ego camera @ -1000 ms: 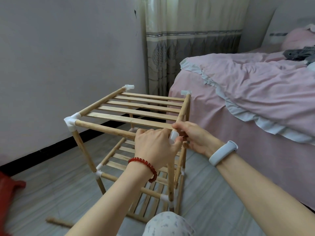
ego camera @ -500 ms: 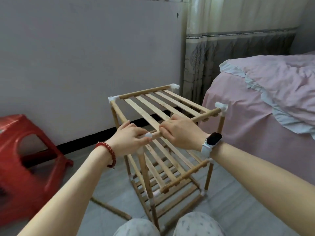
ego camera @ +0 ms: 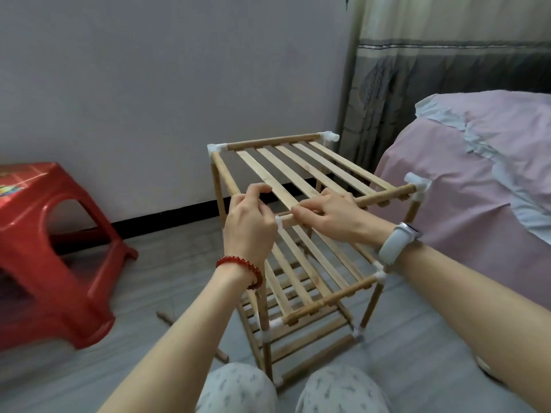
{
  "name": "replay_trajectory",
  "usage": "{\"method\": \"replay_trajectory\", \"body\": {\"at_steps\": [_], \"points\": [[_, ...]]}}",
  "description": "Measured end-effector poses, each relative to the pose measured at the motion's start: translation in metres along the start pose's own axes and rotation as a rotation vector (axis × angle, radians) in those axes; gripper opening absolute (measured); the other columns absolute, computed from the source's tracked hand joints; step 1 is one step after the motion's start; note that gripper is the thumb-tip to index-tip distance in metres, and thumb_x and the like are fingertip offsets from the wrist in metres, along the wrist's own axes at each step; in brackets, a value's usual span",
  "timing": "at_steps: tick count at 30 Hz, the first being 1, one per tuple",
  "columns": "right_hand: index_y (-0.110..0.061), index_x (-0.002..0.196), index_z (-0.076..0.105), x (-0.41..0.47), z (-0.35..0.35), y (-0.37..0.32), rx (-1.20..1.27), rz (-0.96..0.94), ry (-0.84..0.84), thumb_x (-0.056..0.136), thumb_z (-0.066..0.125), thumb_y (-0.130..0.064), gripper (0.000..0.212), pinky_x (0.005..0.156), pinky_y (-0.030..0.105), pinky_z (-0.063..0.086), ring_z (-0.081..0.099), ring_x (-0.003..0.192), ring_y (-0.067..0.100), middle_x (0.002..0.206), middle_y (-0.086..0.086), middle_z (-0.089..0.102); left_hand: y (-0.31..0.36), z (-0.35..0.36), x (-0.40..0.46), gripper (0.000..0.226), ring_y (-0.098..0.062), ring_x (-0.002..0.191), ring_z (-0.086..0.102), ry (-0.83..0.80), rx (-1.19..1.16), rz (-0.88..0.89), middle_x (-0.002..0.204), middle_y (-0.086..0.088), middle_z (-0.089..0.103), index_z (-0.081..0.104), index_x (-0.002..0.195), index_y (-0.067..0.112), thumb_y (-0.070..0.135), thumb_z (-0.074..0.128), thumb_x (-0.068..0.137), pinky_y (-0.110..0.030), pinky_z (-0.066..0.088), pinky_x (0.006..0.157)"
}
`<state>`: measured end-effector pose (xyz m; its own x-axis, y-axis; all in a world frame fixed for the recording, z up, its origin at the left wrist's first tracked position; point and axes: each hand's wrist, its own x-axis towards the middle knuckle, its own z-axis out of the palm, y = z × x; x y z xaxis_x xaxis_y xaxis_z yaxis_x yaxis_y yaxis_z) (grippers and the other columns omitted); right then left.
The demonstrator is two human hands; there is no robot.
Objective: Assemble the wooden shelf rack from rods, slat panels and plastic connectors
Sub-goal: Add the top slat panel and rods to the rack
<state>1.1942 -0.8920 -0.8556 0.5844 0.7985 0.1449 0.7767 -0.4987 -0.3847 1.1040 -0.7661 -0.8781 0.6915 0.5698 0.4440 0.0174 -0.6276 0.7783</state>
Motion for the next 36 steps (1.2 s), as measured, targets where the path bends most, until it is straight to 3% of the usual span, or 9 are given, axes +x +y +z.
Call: {"method": "replay_trajectory", "body": {"at_steps": [3, 9, 17, 22, 28, 30, 32, 34, 36], "points": [[-0.032, 0.097, 0.066, 0.001, 0.003, 0.002, 0.03, 0.005, 0.043, 0.098, 0.032, -0.043, 0.036, 0.088, 0.033, 0.016, 0.04, 0.102, 0.013, 0.089, 0.002, 0.063, 0.001, -0.001, -0.003, 0.034, -0.016, 0.075, 0.052, -0.022, 0.111, 0.031, 0.098, 0.001, 0.047, 0.05, 0.122, 0.024, 0.013, 0.036, 0.093, -0.033, 0.048, 0.073], [-0.045, 0.077, 0.052, -0.004, 0.003, 0.003, 0.028, -0.006, 0.073, 0.098, 0.033, -0.042, 0.029, 0.092, 0.036, 0.02, 0.039, 0.096, 0.012, 0.074, -0.009, 0.052, 0.002, 0.006, -0.003, 0.037, -0.022, 0.08, 0.054, 0.015, 0.152, 0.046, 0.092, 0.001, 0.047, 0.048, 0.124, 0.024, 0.009, 0.036, 0.092, -0.035, 0.046, 0.074], [-0.039, 0.088, 0.057, -0.01, 0.013, 0.002, -0.024, -0.016, 0.17, 0.098, 0.033, -0.043, 0.026, 0.085, 0.032, 0.014, 0.034, 0.09, 0.008, 0.07, -0.012, 0.047, -0.001, 0.015, 0.0, 0.035, -0.013, 0.064, 0.048, 0.122, 0.025, 0.075, 0.076, 0.004, 0.043, 0.051, 0.118, 0.014, 0.0, 0.036, 0.089, -0.039, 0.051, 0.071], [-0.031, 0.094, 0.062, -0.011, 0.018, 0.001, -0.083, -0.013, 0.193, 0.094, 0.023, -0.047, 0.042, 0.088, 0.035, 0.016, 0.034, 0.092, 0.007, 0.076, -0.014, 0.048, 0.005, 0.026, -0.001, 0.033, -0.03, 0.079, 0.055, 0.086, -0.007, 0.103, 0.076, 0.007, 0.042, 0.05, 0.115, 0.017, 0.002, 0.038, 0.088, -0.051, 0.049, 0.078], [-0.025, 0.107, 0.054, -0.011, 0.018, 0.007, 0.012, -0.014, 0.222, 0.102, 0.025, -0.028, 0.029, 0.085, 0.03, 0.018, 0.04, 0.089, 0.008, 0.081, -0.015, 0.051, -0.008, 0.022, 0.002, 0.028, -0.015, 0.071, 0.046, 0.011, -0.309, 0.058, 0.075, 0.004, 0.046, 0.048, 0.094, 0.038, 0.018, 0.036, 0.078, -0.042, 0.043, 0.073], [-0.021, 0.098, 0.051, -0.009, 0.022, 0.01, -0.006, -0.015, 0.337, 0.101, 0.026, -0.026, 0.026, 0.082, 0.029, 0.024, 0.049, 0.08, 0.013, 0.082, -0.008, 0.055, -0.009, 0.017, 0.005, 0.024, -0.011, 0.067, 0.048, -0.039, -0.384, 0.045, 0.067, 0.01, 0.051, 0.055, 0.09, 0.036, 0.021, 0.038, 0.08, -0.051, 0.039, 0.082], [-0.018, 0.089, 0.05, -0.004, 0.024, 0.011, -0.057, -0.048, 0.463, 0.097, 0.024, -0.028, 0.029, 0.07, 0.027, 0.032, 0.052, 0.063, 0.016, 0.069, -0.006, 0.053, -0.009, 0.009, 0.015, 0.024, -0.009, 0.06, 0.052, -0.077, -0.394, 0.06, 0.055, 0.01, 0.055, 0.06, 0.083, 0.031, 0.023, 0.037, 0.085, -0.056, 0.038, 0.089], [-0.015, 0.085, 0.051, 0.003, 0.027, 0.01, -0.072, -0.059, 0.544, 0.094, 0.022, -0.03, 0.034, 0.054, 0.025, 0.032, 0.049, 0.049, 0.015, 0.056, -0.007, 0.047, -0.006, 0.001, 0.025, 0.028, -0.009, 0.051, 0.052, -0.115, -0.417, 0.08, 0.05, 0.005, 0.053, 0.06, 0.078, 0.021, 0.02, 0.037, 0.094, -0.04, 0.047, 0.072], [-0.012, 0.084, 0.054, 0.011, 0.031, 0.009, -0.119, -0.071, 0.608, 0.094, 0.021, -0.031, 0.04, 0.045, 0.024, 0.029, 0.043, 0.042, 0.015, 0.051, -0.007, 0.044, -0.004, -0.001, 0.031, 0.032, -0.008, 0.047, 0.048, -0.166, -0.411, 0.092, 0.053, -0.001, 0.05, 0.057, 0.073, 0.014, 0.013, 0.037, 0.098, -0.026, 0.043, 0.054]]}}
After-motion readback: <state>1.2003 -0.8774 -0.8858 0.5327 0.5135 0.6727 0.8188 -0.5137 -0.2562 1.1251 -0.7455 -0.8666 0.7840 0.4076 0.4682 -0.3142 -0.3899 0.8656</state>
